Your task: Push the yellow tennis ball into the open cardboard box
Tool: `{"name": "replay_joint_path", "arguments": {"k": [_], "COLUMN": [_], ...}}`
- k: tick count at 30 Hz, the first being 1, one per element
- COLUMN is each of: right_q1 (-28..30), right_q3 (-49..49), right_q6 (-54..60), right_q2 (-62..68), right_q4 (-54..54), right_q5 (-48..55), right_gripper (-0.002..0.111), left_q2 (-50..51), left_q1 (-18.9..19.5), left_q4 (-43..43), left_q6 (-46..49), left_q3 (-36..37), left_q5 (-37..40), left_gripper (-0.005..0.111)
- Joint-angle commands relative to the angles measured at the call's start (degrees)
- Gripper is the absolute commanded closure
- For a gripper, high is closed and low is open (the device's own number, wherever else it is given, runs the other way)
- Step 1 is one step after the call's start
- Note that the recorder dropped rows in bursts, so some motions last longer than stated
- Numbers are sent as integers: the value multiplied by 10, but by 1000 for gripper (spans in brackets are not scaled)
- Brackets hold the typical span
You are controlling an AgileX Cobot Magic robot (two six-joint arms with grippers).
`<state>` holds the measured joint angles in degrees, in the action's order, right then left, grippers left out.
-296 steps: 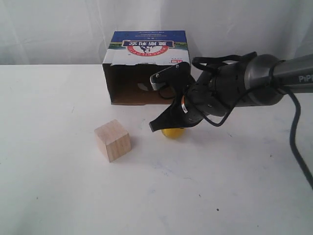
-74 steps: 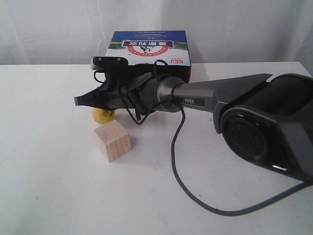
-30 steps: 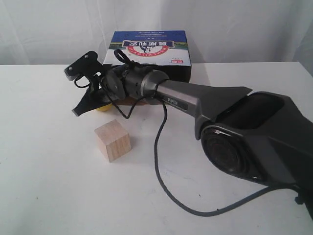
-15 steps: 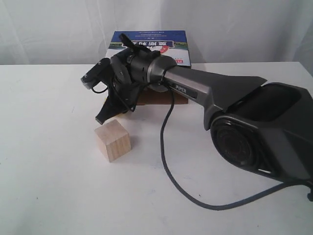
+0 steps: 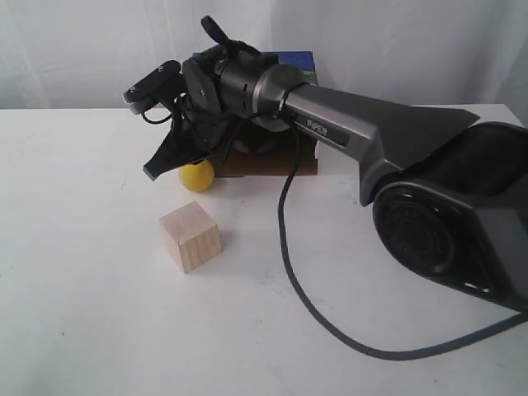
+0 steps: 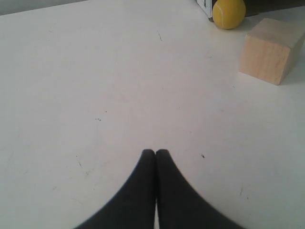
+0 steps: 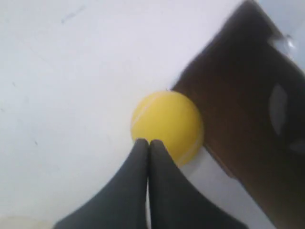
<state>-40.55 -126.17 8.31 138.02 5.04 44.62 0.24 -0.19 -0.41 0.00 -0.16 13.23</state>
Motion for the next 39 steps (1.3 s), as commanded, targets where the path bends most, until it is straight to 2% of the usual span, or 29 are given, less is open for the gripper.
{"name": "replay_joint_path", "arguments": {"k": [1,10,20,27,39], "right_q1": [-1,1,11,21,21], "right_q3": [-1,-1,-1,-1,-1], "right_q6": [4,-13,-88,-83,-83], "right_q2": [28,55,54,54,36], "right_q4": [-27,-17,100,160,168], "right_q5": [-88,-42,16,-17,-37], "right_gripper": [108,108,108,108,108], "left_q2": [-2,-2,-2,-2,-2], "left_q1": [-1,-1,-1,-1,-1], "left_q4": [-4,-4,-4,-4,-4], "left_q6": [0,0,0,0,0], "left_q3": [2,2,2,2,2], "left_q5": [0,0,0,0,0], "left_gripper": [107,107,107,107,107]}}
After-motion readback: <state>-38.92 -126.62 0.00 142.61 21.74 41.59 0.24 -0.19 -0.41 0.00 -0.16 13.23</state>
